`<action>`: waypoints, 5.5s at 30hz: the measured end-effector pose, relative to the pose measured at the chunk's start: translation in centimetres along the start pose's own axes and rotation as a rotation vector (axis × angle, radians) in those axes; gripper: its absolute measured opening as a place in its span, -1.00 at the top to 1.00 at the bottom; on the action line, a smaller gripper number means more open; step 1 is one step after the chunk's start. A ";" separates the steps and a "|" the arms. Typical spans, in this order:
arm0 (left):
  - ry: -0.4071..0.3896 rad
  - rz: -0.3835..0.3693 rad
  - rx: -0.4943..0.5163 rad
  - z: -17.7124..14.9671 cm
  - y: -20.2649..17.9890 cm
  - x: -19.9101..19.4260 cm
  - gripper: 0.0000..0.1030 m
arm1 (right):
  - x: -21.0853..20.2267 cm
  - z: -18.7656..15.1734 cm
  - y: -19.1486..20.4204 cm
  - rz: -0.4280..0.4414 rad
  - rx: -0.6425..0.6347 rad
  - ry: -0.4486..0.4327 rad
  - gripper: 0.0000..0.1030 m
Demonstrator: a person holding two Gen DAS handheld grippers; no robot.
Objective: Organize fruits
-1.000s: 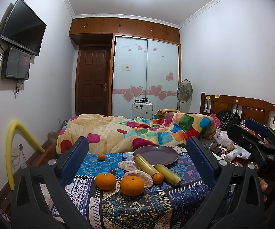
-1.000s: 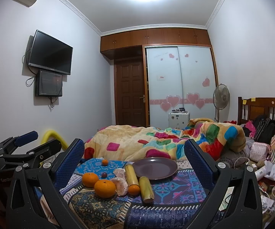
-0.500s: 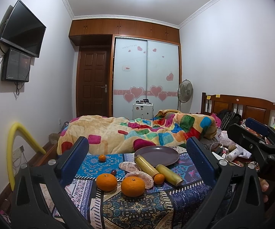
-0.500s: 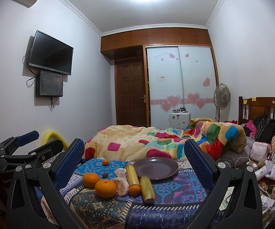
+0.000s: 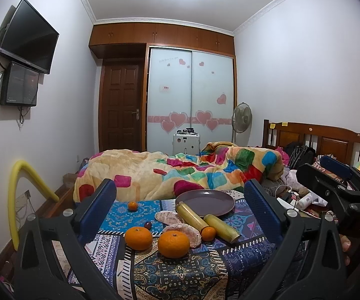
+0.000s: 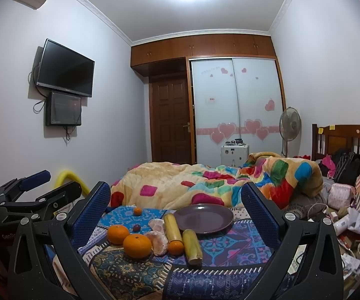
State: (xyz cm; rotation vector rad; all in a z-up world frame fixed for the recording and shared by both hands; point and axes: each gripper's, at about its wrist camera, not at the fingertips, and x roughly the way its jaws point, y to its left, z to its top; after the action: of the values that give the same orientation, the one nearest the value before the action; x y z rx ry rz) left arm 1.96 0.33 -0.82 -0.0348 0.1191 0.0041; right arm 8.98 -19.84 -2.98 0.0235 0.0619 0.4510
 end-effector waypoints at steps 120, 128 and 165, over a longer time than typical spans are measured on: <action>0.514 -0.133 0.016 -3.5 3.7 21.5 -0.24 | 17.2 -5.7 -8.9 0.125 -0.071 0.595 0.35; 0.474 -0.141 0.076 -2.0 0.6 24.4 -0.24 | 18.2 -3.3 -9.8 0.097 -0.092 0.527 0.35; 0.828 -0.149 0.044 -5.7 -1.6 41.6 -0.24 | 31.9 -8.6 -12.2 0.074 -0.074 0.742 0.35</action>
State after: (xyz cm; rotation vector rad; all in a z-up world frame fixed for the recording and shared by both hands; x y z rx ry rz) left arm 42.61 -1.38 -11.41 0.0004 0.9436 -0.1635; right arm 42.38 -16.82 -13.74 -0.2166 0.7758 0.5165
